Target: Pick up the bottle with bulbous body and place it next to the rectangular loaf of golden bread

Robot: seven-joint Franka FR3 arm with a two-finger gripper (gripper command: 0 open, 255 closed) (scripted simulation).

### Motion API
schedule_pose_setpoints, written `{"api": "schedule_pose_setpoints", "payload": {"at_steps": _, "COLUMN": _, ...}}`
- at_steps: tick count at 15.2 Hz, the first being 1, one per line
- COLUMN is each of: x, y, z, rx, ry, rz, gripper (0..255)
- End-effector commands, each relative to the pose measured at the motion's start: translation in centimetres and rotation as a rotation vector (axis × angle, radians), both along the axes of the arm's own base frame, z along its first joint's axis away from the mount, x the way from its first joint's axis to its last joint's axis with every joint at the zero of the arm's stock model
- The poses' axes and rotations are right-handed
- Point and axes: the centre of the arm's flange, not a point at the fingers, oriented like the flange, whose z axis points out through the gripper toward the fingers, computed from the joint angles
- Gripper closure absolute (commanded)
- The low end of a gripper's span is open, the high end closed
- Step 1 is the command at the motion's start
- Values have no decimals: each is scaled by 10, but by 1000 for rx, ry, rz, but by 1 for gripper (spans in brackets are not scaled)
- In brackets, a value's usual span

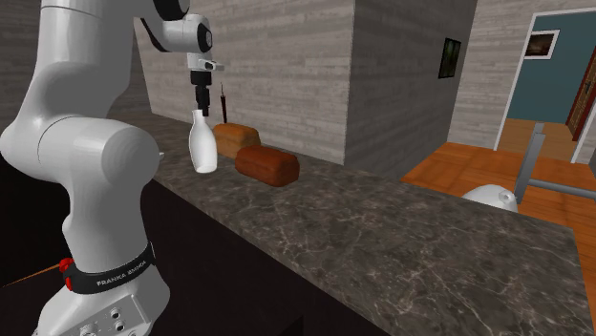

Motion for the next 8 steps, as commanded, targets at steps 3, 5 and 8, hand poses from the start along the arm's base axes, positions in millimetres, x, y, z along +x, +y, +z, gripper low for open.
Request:
{"api": "schedule_pose_setpoints", "payload": {"at_steps": 3, "x": 3, "y": 0, "z": 43, "rx": 0, "ry": 0, "rz": 0, "gripper": 0}}
{"api": "schedule_pose_setpoints", "payload": {"at_steps": 5, "x": 3, "y": 0, "z": 43, "rx": 0, "ry": 0, "rz": 0, "gripper": 0}}
{"api": "schedule_pose_setpoints", "payload": {"at_steps": 8, "x": 3, "y": 0, "z": 43, "rx": 0, "ry": 0, "rz": 0, "gripper": 0}}
